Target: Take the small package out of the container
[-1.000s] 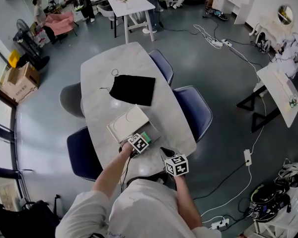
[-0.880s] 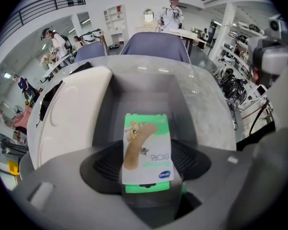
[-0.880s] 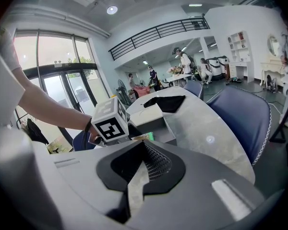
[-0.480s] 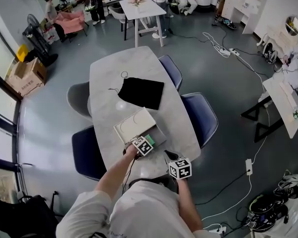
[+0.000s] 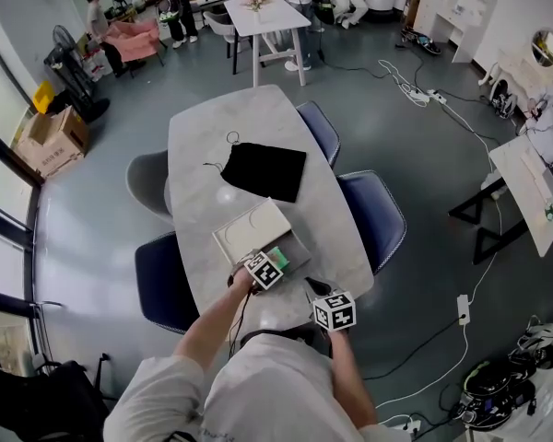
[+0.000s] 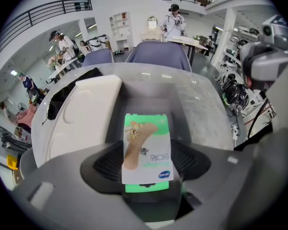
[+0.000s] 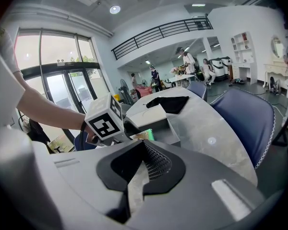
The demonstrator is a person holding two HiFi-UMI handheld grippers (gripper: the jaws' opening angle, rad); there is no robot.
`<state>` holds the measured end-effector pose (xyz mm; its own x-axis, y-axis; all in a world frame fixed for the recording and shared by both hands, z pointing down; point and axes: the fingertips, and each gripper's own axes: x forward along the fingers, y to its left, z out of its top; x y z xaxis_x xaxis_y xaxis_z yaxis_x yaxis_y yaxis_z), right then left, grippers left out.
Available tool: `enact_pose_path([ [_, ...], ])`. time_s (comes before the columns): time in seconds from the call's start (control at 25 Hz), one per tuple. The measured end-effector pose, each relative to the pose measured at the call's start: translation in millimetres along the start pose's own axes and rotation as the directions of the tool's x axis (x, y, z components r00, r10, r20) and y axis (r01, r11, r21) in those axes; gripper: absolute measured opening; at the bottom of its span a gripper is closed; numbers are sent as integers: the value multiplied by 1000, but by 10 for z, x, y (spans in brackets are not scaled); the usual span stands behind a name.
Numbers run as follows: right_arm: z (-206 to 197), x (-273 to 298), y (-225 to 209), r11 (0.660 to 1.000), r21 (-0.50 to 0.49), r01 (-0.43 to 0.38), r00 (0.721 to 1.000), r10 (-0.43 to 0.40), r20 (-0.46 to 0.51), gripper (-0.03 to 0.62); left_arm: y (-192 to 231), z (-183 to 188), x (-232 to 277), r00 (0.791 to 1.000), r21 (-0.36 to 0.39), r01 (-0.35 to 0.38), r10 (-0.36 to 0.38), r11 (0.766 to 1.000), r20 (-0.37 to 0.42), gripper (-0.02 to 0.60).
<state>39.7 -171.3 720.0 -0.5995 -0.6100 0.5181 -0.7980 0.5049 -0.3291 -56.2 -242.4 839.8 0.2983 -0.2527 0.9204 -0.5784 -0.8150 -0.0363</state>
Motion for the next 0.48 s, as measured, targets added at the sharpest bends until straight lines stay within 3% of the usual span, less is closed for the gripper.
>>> enact_pose_path([
  [0.48, -15, -4, -18, 1000, 11, 8, 1000, -8, 2, 2, 49, 242, -311, 992, -38, -33, 37, 999, 117, 356],
])
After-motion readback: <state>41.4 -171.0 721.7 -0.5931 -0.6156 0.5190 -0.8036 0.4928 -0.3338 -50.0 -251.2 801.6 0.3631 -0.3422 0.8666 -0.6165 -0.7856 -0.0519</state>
